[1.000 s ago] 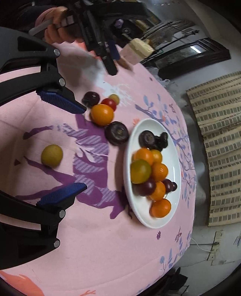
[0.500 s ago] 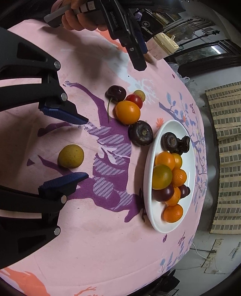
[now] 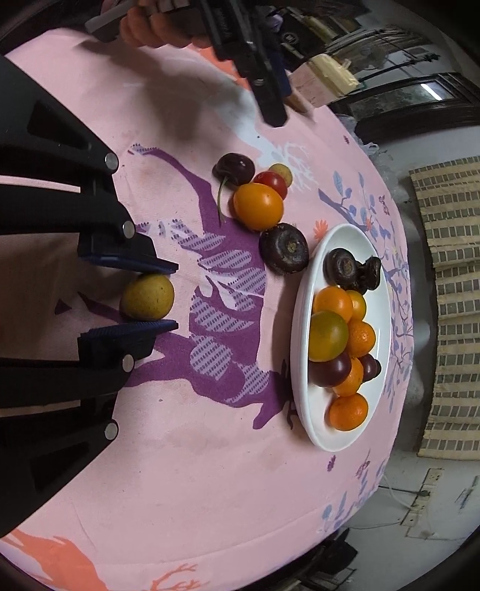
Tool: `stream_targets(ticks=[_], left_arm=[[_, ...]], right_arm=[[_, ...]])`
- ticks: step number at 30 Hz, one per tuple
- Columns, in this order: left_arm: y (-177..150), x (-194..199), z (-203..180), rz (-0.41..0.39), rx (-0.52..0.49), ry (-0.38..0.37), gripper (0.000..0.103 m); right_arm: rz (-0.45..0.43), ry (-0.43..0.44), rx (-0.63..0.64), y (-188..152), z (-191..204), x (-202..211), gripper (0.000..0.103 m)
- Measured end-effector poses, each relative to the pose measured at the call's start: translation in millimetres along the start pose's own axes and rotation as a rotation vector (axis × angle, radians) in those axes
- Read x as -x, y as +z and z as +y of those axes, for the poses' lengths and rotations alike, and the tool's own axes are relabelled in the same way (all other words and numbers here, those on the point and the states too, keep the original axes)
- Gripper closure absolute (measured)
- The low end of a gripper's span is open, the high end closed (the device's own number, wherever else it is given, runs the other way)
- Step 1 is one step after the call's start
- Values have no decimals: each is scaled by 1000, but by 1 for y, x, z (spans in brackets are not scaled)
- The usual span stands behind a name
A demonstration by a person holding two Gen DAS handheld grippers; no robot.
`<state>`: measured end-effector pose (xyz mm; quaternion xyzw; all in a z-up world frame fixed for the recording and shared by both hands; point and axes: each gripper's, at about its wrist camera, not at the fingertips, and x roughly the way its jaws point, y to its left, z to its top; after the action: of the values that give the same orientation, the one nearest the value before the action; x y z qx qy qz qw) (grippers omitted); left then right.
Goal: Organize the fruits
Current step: 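Grasp a dark cherry with the left tool while the right tool grasps a yellow fruit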
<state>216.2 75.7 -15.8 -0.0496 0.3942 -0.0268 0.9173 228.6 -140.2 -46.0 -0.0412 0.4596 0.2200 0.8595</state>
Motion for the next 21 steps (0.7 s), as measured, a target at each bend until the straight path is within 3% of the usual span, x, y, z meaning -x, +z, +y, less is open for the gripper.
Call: stream_targets(ticks=[4, 6, 9, 21], left_arm=[[-8, -4, -16, 36, -39, -138, 8], [-12, -7, -26, 56, -90, -168, 39], [-18, -18, -41, 94, -158, -169, 55], [-21, -36, -48, 118, -193, -118, 60]], right_arm=[[-10, -4, -19, 1, -3, 1, 78], [-7, -3, -27, 2, -4, 0, 77], [-4, -5, -26, 2, -4, 0, 77], [-2, -13, -10, 1, -1, -1, 77]])
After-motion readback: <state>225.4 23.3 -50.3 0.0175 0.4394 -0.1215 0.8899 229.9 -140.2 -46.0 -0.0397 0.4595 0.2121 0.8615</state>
